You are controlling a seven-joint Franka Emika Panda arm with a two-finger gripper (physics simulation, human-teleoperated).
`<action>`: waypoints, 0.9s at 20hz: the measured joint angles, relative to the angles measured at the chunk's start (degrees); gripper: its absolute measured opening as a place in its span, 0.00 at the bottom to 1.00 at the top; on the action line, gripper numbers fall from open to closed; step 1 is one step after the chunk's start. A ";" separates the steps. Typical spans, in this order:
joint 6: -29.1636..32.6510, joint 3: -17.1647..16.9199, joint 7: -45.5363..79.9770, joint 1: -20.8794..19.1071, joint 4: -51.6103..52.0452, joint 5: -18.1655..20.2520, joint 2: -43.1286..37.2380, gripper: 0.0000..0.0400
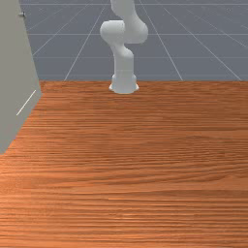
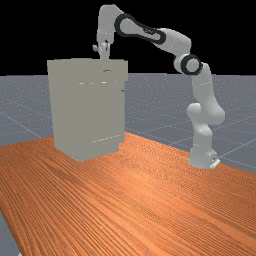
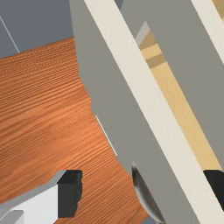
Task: Open the drawer
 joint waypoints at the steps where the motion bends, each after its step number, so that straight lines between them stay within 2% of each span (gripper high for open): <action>1: 0.16 0.07 -0.01 0.06 -1.20 0.07 -0.07 1.00; 5: 2.67 0.80 0.03 0.78 -5.78 0.63 -2.44 1.00; 9: 2.50 3.13 -0.18 2.49 -10.00 1.80 -6.31 1.00; 13: -0.31 6.60 2.52 4.54 -10.91 2.44 -7.80 1.00; 18: -3.81 12.72 7.86 8.75 -11.00 3.29 -8.70 1.00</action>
